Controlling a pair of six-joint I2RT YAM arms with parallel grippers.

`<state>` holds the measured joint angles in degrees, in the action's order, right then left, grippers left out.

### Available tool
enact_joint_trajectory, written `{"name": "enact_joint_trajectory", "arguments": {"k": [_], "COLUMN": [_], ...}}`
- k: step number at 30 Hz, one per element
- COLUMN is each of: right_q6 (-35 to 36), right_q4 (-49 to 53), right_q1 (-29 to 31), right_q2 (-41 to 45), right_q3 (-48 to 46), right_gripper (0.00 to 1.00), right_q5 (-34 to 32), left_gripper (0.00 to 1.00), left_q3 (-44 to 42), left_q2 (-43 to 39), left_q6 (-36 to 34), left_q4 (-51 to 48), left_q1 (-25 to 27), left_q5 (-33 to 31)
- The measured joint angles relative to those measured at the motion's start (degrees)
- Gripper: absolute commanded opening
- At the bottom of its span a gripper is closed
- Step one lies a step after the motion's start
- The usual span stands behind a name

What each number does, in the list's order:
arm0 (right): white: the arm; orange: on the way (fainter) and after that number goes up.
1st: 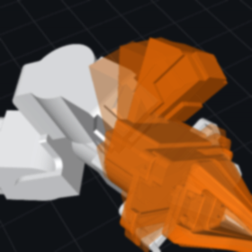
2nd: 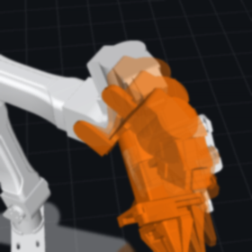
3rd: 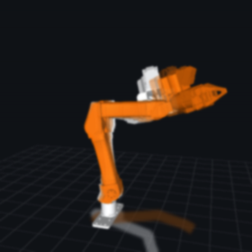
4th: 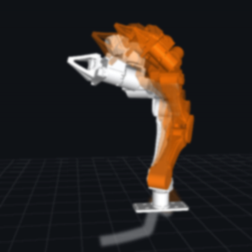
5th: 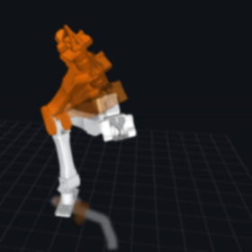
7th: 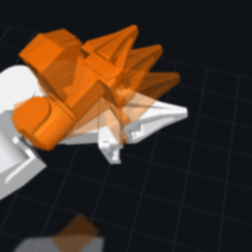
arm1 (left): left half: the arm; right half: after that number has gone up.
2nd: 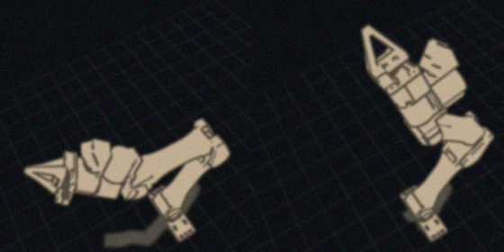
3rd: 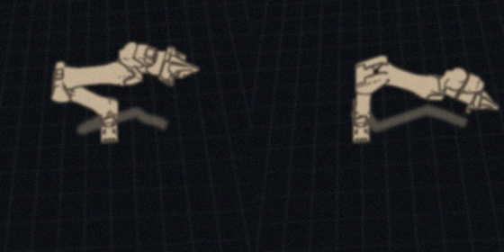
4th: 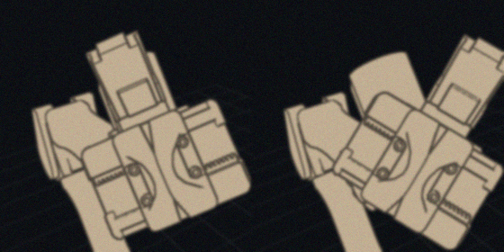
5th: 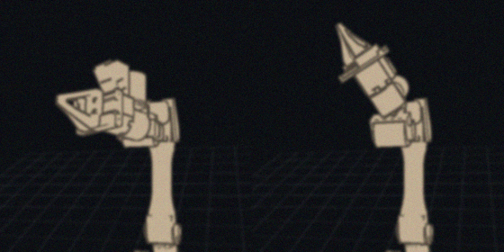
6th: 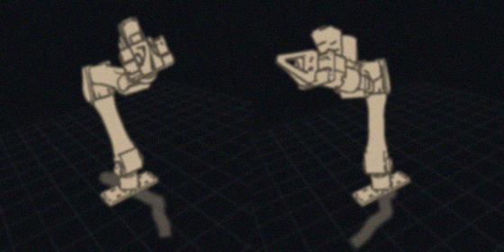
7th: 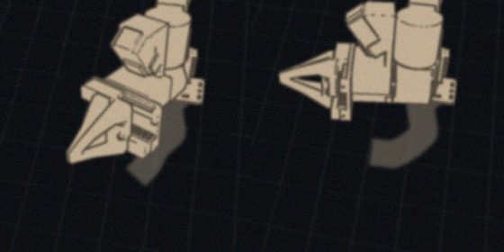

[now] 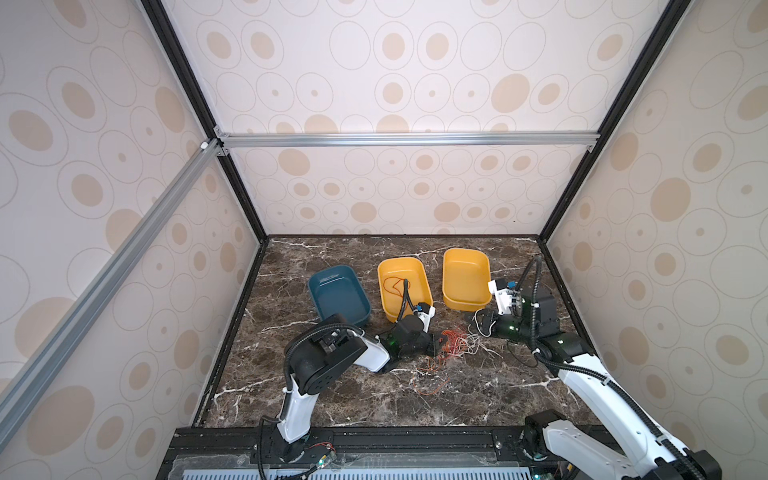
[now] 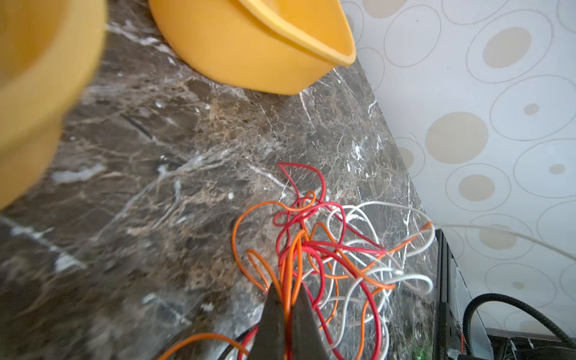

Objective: Untangle the cables

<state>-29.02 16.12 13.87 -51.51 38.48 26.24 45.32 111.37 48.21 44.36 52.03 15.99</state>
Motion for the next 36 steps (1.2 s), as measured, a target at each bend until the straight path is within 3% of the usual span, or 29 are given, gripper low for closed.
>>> {"name": "enact_joint_trajectory", "arguments": {"k": [6,18,36], "right_q6": [-0.26,-1.62,-4.17], "right_q4": [2.78,6.23,4.81], "right_q1": [0.00,-2.36,-11.26], "right_q2": [4.61,1.73,-4.13], "right_q3": [-2.86,-5.73,-9.68], "right_gripper": [0.00,0.00,0.00], "right_q5": [-12.48,-33.20,-35.74], "left_gripper": [0.00,0.00,0.00], "left_q3": [-6.93,-15.65,-24.04], "left_q2": [-7.69,-22.93,-41.57], "left_q6": [0.55,0.44,0.46], "left_q4": [-0.37,-7.93,-22.91], "left_q1": [-0.76,-2.58,-6.10], "left_q5": [-3.50,-11.91,-20.44]}}
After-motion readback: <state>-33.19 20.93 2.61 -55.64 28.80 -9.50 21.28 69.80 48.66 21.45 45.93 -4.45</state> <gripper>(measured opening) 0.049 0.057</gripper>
